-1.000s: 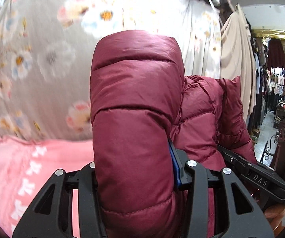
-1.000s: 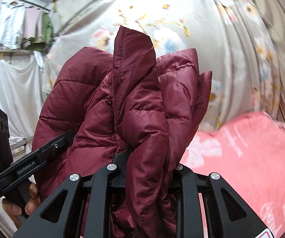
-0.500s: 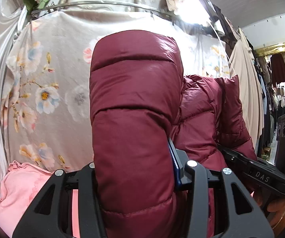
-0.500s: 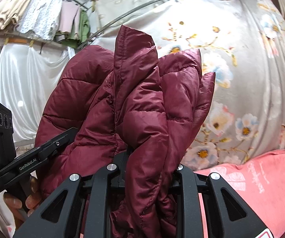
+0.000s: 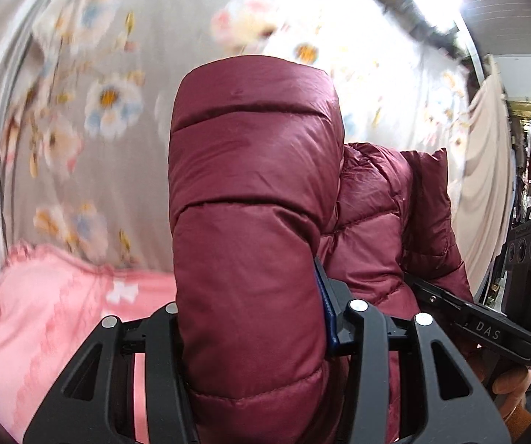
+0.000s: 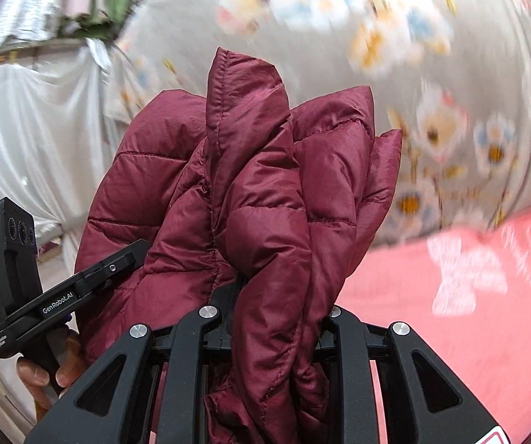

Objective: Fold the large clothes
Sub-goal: 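Hold the lifted maroon bundle up with both grippers and turn it, then lower the bundle onto the pink blanket with both grippers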

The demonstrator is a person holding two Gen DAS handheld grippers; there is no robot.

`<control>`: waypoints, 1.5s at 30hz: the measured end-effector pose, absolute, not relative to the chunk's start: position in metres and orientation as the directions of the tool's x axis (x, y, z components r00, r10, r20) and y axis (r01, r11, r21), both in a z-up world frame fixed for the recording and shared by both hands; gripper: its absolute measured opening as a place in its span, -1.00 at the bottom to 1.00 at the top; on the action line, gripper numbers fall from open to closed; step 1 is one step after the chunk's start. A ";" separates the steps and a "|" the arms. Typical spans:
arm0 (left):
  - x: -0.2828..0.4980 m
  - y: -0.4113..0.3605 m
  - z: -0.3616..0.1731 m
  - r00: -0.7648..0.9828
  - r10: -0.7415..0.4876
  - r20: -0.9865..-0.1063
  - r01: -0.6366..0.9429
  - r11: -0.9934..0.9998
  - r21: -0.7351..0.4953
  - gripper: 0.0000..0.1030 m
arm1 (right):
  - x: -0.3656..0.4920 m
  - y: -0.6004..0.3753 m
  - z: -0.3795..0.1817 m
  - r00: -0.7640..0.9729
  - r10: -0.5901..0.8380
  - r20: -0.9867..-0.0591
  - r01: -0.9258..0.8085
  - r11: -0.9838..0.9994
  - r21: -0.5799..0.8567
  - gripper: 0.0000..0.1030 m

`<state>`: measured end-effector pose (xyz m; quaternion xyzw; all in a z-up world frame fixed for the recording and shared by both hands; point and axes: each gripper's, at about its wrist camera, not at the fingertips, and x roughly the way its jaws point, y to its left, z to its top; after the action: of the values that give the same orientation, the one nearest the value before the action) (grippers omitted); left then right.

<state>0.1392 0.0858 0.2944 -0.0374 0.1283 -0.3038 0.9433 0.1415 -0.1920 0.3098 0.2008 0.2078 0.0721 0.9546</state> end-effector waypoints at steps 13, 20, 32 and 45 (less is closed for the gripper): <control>0.259 0.050 0.126 0.643 -0.505 -0.576 0.457 0.856 -0.241 -0.16 | 0.222 -0.205 0.130 0.728 0.258 -0.635 0.129 0.858 0.497 -0.58; 0.291 0.041 0.066 0.580 -0.483 -0.656 0.429 0.866 -0.259 -0.16 | 0.242 -0.213 0.072 0.669 0.272 -0.692 0.190 0.837 0.513 -0.58; 0.314 0.045 0.022 0.543 -0.489 -0.683 0.414 0.863 -0.288 0.00 | 0.237 -0.219 0.051 0.678 0.295 -0.674 0.198 0.809 0.553 -0.55; 0.306 0.070 0.028 0.585 -0.462 -0.666 0.310 0.887 -0.343 0.29 | 0.194 -0.240 0.083 0.687 0.244 -0.684 0.216 0.831 0.513 -0.21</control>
<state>0.3064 0.0703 0.0279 -0.0950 0.3997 -0.2181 0.8853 0.1938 -0.2400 0.0833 0.2909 0.3953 0.0081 0.8712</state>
